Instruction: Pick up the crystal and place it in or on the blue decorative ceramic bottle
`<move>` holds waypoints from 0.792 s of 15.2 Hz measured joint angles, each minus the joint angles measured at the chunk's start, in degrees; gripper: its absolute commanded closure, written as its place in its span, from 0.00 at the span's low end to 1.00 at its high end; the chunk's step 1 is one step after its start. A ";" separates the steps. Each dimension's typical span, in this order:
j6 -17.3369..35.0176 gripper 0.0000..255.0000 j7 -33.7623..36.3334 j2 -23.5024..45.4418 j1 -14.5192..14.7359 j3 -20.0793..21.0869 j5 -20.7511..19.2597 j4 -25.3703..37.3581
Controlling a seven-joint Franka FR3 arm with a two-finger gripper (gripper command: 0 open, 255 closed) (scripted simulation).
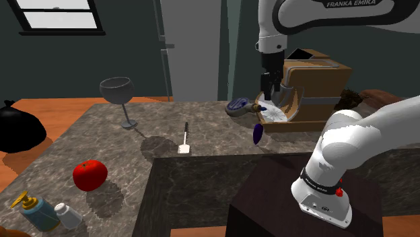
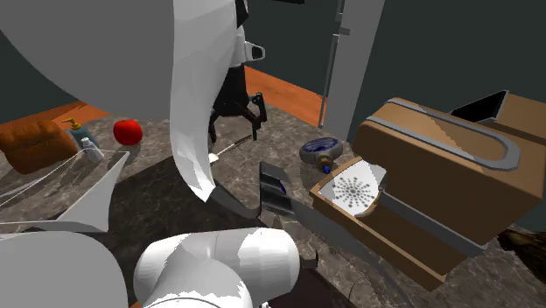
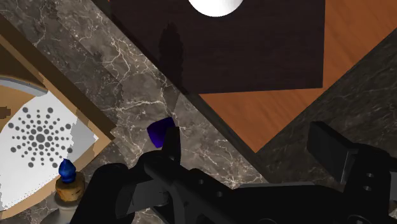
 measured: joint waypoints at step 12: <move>24.44 0.00 -8.71 -3.21 -2.93 -8.87 -6.82 -19.27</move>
